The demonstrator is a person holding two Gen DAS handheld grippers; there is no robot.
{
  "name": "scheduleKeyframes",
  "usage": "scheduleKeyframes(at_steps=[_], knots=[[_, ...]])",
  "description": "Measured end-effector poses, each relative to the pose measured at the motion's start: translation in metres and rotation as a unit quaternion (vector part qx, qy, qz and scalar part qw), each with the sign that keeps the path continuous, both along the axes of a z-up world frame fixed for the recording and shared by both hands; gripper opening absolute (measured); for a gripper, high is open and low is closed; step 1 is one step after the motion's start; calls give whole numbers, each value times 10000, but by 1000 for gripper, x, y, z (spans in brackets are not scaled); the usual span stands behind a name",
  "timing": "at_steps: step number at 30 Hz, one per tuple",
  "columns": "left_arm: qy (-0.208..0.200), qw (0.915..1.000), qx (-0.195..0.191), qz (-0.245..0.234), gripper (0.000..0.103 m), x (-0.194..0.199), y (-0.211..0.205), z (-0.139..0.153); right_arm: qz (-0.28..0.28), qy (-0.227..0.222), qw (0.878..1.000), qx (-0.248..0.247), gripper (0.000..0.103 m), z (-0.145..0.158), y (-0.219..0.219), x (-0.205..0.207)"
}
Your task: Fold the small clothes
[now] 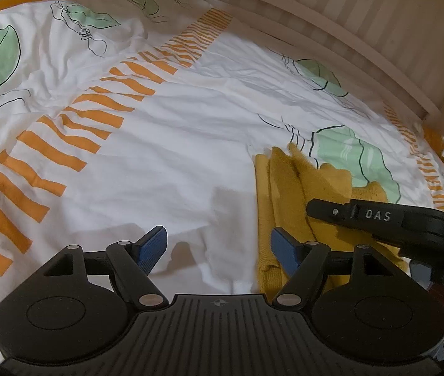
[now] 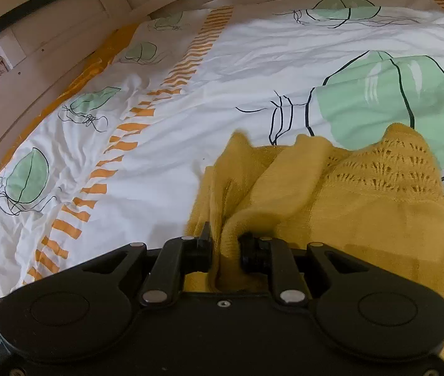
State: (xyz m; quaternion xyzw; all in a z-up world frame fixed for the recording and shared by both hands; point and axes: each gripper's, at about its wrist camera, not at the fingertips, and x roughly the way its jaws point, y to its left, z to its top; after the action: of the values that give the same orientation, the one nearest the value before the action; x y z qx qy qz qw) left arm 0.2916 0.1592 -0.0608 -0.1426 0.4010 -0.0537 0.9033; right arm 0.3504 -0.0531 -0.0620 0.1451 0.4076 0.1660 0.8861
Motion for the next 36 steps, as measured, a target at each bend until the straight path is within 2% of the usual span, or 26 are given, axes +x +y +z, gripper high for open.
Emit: scheduleKeyframes(at_steps=[3, 5, 11, 16, 20, 25, 28, 30, 33, 36], knots=[[8, 10000, -9, 21, 72, 0, 1, 0, 52, 145, 9996, 219, 38, -3, 2, 3], [0, 10000, -13, 52, 72, -1, 2, 0, 131, 158, 9990, 398, 53, -3, 5, 4], [-63, 9996, -91, 242, 72, -3, 9, 3, 630, -91, 9937, 920, 54, 11, 10, -1], [-16, 9996, -128, 269, 72, -2, 11, 2, 704, -398, 9918, 994, 55, 32, 0, -12], [-46, 9997, -123, 219, 72, -3, 9, 4, 527, -522, 9952, 640, 57, 35, -20, -24], [-89, 9999, -65, 49, 72, -5, 1, 4, 418, -480, 9979, 110, 57, 18, -35, -46], [-138, 9999, 21, -54, 72, -6, -6, 4, 619, -569, 9959, -322, 57, 6, -24, -59], [-177, 9998, 28, -99, 72, -7, -8, 5, 812, -605, 9939, -438, 59, -3, -12, -65], [-228, 9995, -6, -209, 72, -8, -12, 5, 1265, -416, 9905, -354, 65, -17, 9, -73], [-203, 9989, -110, -419, 72, -8, -18, 2, 1788, -659, 9804, -508, 77, -18, 27, -90]])
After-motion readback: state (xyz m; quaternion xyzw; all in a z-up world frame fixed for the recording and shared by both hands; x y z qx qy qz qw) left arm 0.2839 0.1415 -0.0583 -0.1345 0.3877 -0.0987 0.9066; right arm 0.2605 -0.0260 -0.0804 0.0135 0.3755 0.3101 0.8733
